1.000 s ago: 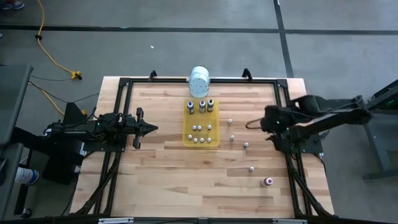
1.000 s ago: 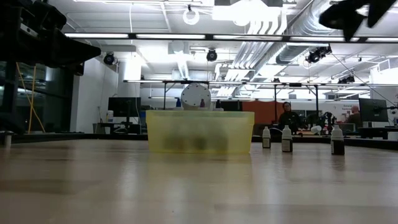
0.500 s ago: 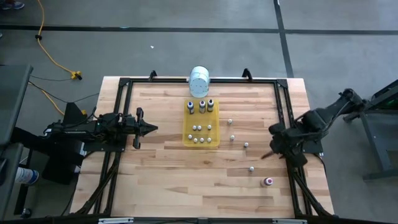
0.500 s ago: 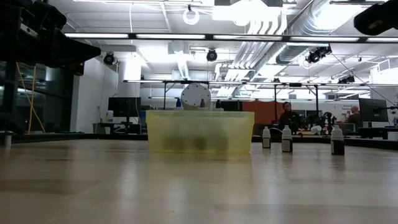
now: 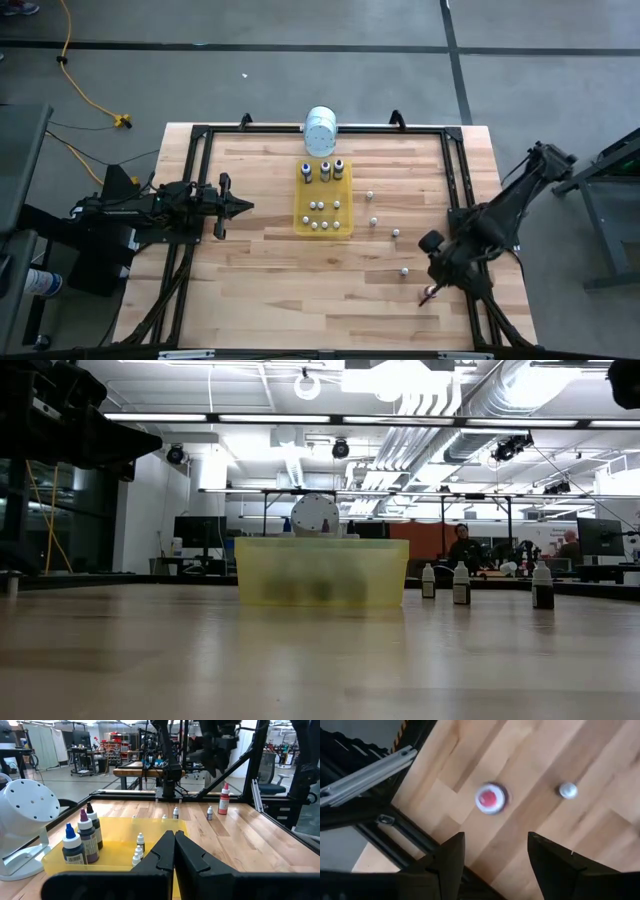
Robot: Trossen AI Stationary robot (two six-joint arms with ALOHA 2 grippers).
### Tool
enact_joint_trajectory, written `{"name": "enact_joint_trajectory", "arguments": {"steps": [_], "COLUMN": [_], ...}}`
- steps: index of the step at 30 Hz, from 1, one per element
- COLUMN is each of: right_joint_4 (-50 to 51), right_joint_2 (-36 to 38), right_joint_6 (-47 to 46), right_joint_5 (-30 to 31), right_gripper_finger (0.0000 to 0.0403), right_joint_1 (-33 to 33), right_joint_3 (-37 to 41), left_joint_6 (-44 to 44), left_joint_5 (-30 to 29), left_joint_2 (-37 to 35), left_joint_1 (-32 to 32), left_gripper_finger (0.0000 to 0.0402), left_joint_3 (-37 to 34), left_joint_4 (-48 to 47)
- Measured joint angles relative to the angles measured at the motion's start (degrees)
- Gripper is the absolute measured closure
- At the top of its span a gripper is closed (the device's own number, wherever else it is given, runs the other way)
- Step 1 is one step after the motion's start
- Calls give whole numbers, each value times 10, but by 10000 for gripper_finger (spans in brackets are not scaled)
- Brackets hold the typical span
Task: Pick & Place food coloring
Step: Put the big pink food coloring bottle in the yellow transparent bin
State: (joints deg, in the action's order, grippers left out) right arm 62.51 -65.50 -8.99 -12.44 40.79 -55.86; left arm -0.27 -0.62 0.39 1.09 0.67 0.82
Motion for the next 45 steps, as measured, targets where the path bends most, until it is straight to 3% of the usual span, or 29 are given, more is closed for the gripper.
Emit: {"name": "enact_joint_trajectory", "arguments": {"steps": [11,18,21,29,45], "right_joint_4": [19,37,41,37,-30], "right_joint_2": [-85,-96,-95,-95,-94], "right_joint_6": [-45,-125,-126,-111,-77], "right_joint_5": [80,63,64,140,212], "right_gripper_finger": [198,198,198,198,198], "right_joint_1": [57,105,129,194,214], "right_joint_3": [-61,-69,-69,-69,-7], "left_joint_6": [0,0,0,0,0], "left_joint_5": [0,0,0,0,0], "left_joint_2": [0,0,0,0,0], "left_joint_1": [0,0,0,0,0], "left_gripper_finger": [401,401,401,401,401], "left_joint_3": [0,0,0,0,0], "left_joint_4": [0,0,0,0,0]}}
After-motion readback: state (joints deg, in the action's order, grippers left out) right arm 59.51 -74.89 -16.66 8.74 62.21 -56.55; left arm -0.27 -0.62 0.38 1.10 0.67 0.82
